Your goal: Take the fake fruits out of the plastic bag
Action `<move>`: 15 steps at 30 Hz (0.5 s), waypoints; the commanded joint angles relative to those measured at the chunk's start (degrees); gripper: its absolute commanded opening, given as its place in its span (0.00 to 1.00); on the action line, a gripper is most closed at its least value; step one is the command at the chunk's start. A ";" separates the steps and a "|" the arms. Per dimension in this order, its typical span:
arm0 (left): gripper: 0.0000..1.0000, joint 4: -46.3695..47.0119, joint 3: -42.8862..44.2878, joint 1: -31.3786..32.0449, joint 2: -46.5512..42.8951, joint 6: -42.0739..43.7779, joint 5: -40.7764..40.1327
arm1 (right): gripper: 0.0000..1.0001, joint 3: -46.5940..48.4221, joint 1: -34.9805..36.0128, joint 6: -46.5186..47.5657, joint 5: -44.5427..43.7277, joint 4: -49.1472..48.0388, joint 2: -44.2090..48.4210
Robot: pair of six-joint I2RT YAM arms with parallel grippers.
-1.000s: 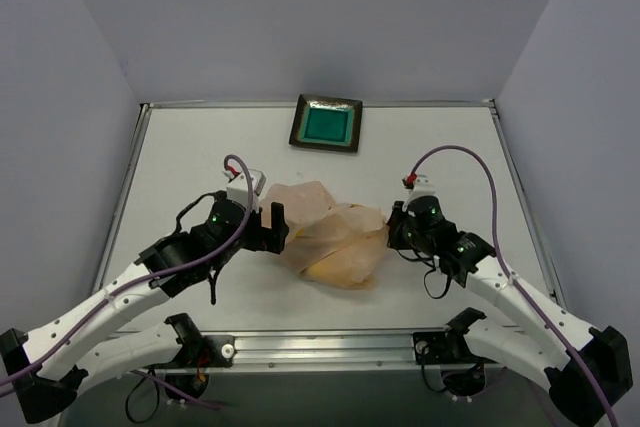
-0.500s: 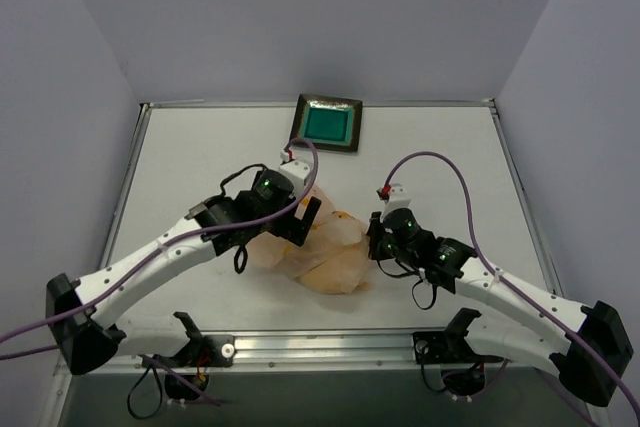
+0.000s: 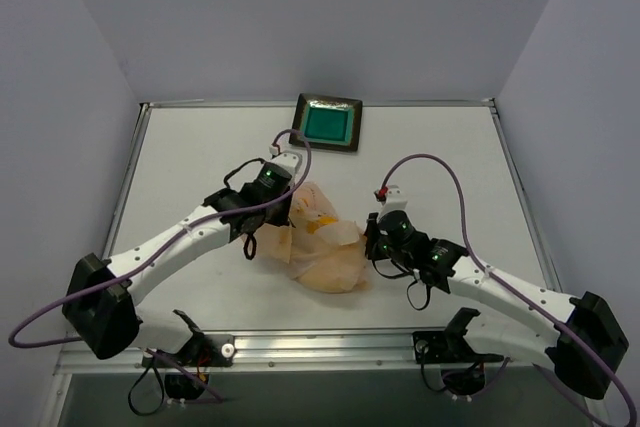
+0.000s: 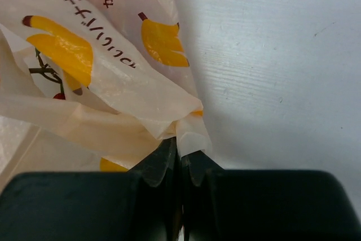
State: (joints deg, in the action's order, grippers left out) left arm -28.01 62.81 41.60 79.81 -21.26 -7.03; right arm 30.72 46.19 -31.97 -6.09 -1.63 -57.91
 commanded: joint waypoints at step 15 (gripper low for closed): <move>0.02 15.35 -28.35 -0.48 -34.89 -25.05 10.19 | 0.00 26.66 -14.20 20.44 2.30 -17.70 -29.35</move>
State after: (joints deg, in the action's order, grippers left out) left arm -14.37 33.85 40.27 48.49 -39.07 1.78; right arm 51.77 34.59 -20.25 -0.82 -14.72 -85.27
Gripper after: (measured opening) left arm 0.028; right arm 0.002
